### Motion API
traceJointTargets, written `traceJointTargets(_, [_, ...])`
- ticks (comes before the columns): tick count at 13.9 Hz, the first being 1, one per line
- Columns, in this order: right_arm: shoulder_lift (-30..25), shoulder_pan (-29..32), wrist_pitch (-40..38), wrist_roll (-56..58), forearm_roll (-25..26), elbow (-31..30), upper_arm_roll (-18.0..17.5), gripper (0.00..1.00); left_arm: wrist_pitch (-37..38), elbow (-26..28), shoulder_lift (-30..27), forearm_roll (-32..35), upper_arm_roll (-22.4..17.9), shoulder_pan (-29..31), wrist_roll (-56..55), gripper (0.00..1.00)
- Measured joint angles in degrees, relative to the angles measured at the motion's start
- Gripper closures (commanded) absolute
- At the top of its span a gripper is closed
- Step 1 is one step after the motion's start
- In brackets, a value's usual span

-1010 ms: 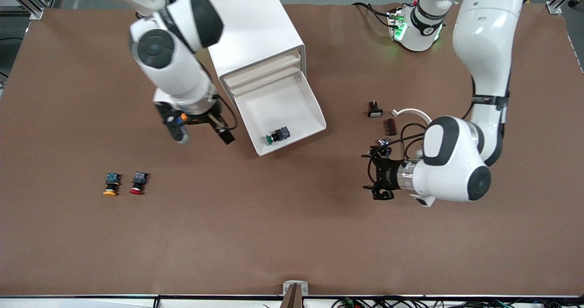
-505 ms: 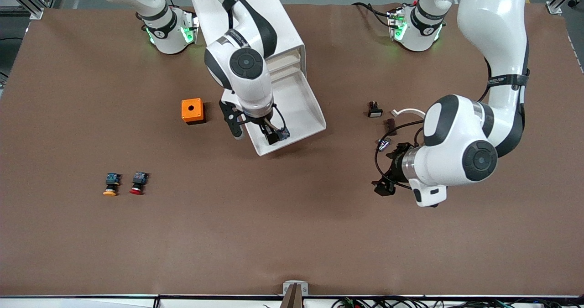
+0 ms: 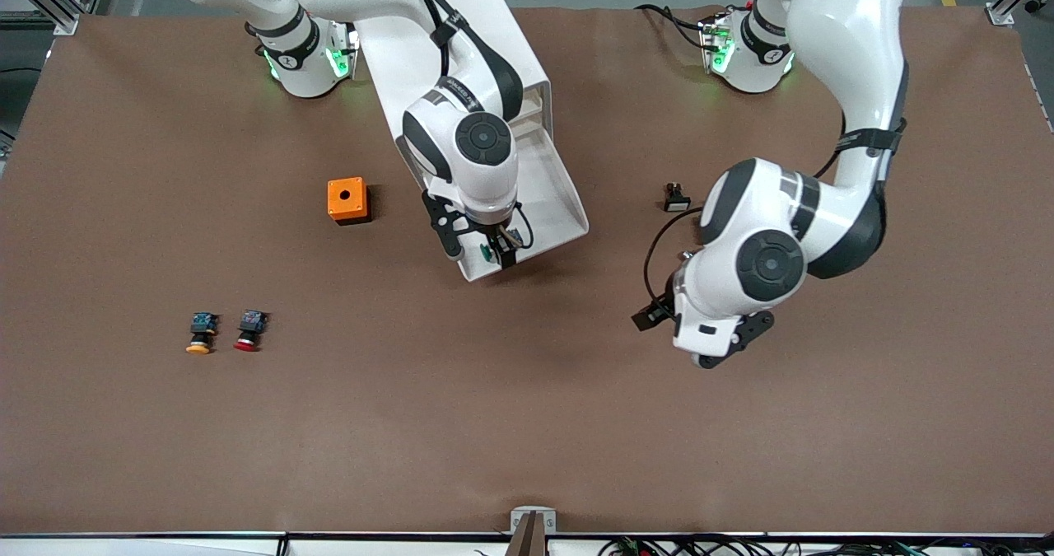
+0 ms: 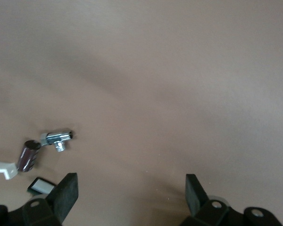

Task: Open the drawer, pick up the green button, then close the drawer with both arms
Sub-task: 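Grasp the green push button with the right gripper while the left gripper returns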

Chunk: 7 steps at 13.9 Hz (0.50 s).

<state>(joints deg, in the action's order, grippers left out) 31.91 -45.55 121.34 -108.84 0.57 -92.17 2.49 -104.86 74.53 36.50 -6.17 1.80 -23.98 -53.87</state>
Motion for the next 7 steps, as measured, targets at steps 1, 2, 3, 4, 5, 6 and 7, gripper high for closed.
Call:
traceJointTargets(1, [0.48, -0.26, 0.38, -0.40, 0.12, 0.12, 0.01, 0.00, -1.86, 0.98, 0.20, 0.09, 0.27, -0.58, 0.28, 0.00])
traceJointTargets(2, [0.90, -0.52, 0.66, -0.79, 0.30, 0.16, 0.03, 0.00, -3.80, 2.05, 0.42, 0.14, 0.43, -1.13, 0.45, 0.00])
traceJointTargets(3, [1.28, -0.74, 0.77, -0.97, 0.41, 0.27, 0.05, 0.00, -5.97, 3.38, 0.59, 0.16, 0.59, -1.59, 0.60, 0.00])
traceJointTargets(4, [1.66, -0.92, 0.80, -1.01, 0.44, 0.38, 0.05, 0.00, -8.22, 4.88, 0.68, 0.16, 1.09, -1.80, 0.72, 0.00])
traceJointTargets(5, [2.00, -1.08, 0.85, -1.05, 0.44, 0.45, 0.05, 0.00, -10.03, 6.29, 0.72, 0.16, 1.77, -1.85, 0.75, 0.00])
traceJointTargets(6, [2.33, -1.22, 1.04, -1.08, 0.44, 0.48, 0.05, 0.10, -11.34, 7.47, 0.73, 0.16, 2.40, -1.88, 0.75, 0.00])
traceJointTargets(7, [2.66, -1.35, 1.36, -1.08, 0.45, 0.53, 0.05, 0.25, -12.43, 8.47, 0.72, 0.16, 2.98, -1.89, 0.75, 0.00])
